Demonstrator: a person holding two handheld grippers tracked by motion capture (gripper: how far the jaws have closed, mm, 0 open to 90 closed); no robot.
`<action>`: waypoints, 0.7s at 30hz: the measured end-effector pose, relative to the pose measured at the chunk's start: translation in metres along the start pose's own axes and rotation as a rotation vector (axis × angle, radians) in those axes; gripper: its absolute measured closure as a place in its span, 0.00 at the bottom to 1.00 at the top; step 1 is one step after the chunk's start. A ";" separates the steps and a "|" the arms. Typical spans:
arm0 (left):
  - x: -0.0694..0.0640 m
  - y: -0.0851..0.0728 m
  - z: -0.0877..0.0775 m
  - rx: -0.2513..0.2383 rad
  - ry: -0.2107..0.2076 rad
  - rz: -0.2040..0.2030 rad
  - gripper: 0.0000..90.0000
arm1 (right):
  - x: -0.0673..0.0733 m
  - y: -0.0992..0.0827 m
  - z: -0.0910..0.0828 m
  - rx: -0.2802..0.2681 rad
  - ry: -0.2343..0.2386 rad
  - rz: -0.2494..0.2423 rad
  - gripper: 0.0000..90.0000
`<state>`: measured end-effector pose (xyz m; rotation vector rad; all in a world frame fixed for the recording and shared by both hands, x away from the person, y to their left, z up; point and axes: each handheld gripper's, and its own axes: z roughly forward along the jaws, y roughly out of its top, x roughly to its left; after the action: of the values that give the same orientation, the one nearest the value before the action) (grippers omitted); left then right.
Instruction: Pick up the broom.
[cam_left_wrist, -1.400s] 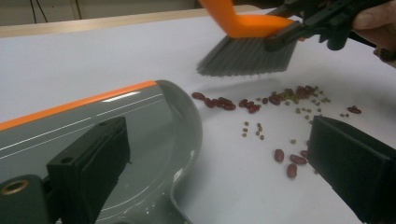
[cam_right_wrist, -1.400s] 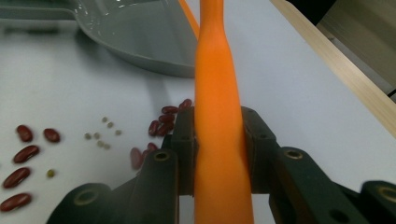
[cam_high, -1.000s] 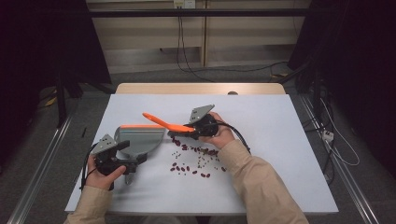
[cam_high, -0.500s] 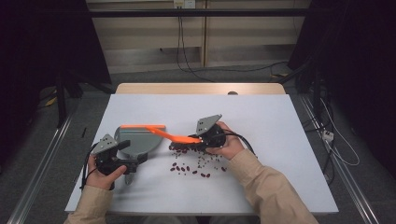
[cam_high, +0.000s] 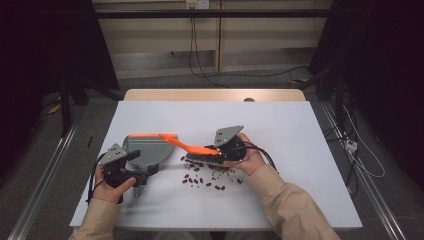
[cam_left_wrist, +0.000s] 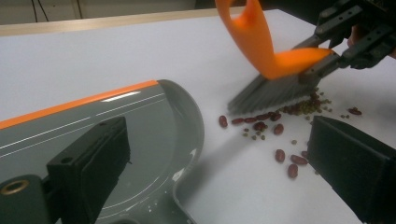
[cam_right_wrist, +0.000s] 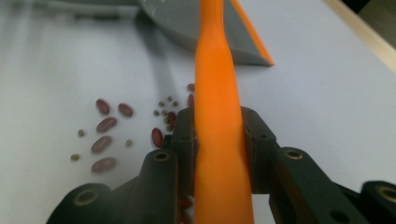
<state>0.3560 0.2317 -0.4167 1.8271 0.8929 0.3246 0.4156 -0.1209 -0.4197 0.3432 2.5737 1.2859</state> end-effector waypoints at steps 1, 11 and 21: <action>0.000 0.000 0.000 0.001 0.000 0.000 0.07 | -0.002 0.000 -0.001 -0.012 0.006 0.017 0.79; 0.001 0.000 0.001 0.012 0.002 0.005 0.06 | -0.014 0.008 0.016 0.003 -0.042 -0.004 0.79; 0.002 0.000 -0.001 0.004 0.004 0.003 0.06 | -0.003 0.009 0.023 0.031 0.031 -0.024 0.79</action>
<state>0.3564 0.2338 -0.4166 1.8316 0.8947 0.3289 0.4263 -0.0994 -0.4250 0.3000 2.6178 1.2534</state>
